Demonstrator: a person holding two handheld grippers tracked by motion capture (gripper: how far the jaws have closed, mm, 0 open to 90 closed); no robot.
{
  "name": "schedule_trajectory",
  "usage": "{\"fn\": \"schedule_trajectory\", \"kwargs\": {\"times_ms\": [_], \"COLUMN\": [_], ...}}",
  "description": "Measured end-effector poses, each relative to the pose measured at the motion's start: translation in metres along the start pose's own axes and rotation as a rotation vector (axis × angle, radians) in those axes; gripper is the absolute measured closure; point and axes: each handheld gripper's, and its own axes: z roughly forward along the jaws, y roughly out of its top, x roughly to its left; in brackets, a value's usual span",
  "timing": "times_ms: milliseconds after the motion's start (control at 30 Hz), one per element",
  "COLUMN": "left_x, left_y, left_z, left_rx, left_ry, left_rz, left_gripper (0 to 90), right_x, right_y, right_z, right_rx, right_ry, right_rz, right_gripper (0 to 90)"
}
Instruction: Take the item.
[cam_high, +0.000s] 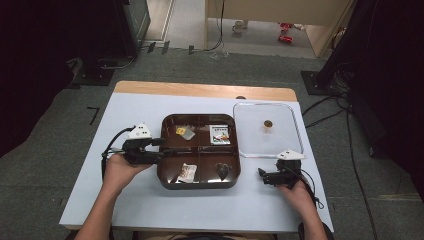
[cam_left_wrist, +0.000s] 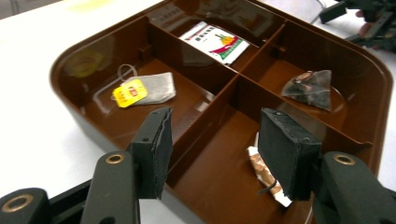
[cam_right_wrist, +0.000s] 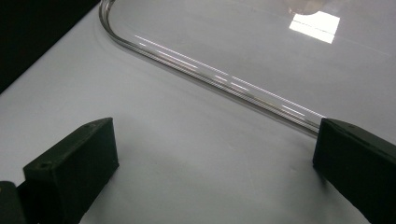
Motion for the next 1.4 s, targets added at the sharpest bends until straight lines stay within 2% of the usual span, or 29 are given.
{"fn": "schedule_trajectory", "kwargs": {"times_ms": [100, 500, 600, 800, 1100, 1167, 1200, 1300, 1333, 1400], "left_x": [-0.005, -0.021, -0.023, -0.027, -0.034, -0.034, -0.036, -0.037, -0.038, -0.038], "left_y": [0.000, 0.003, 0.003, 0.003, 0.002, 0.002, 0.002, 0.002, 0.002, 0.002], "left_z": [0.004, 0.029, 0.033, 0.044, 0.065, 0.067, 0.071, 0.075, 0.077, 0.078], "left_rx": [0.010, 0.044, 0.047, 0.092, 0.233, 0.243, 0.276, 0.300, 0.328, 0.335], "left_ry": [-0.012, -0.077, -0.078, -0.082, -0.039, -0.038, -0.037, -0.034, -0.025, -0.026], "left_rz": [0.022, 0.052, 0.056, 0.068, 0.123, 0.127, 0.137, 0.134, 0.135, 0.133], "left_gripper": [45.5, 48.8, 49.1, 49.0, 49.4, 49.5, 49.6, 50.1, 51.0, 52.4], "right_x": [0.000, 0.000, 0.000, 0.000, 0.000, 0.000, 0.000, 0.000, 0.000, 0.000], "right_y": [0.000, 0.000, 0.000, 0.000, 0.000, 0.000, 0.000, 0.000, 0.000, 0.000], "right_z": [0.000, 0.000, 0.000, 0.000, 0.000, 0.000, 0.000, 0.000, 0.000, 0.000], "right_rx": [0.000, 0.000, 0.000, 0.000, 0.000, 0.000, 0.000, 0.000, 0.000, 0.000], "right_ry": [0.000, 0.000, 0.000, 0.000, 0.000, 0.001, 0.001, 0.001, 0.000, 0.001], "right_rz": [0.000, 0.000, 0.000, 0.000, 0.000, 0.001, 0.001, 0.001, 0.000, 0.000], "right_gripper": [0.0, 0.0, 0.0, 0.0, 0.0, 0.0, 0.0, 0.0, 0.0, 0.0]}}
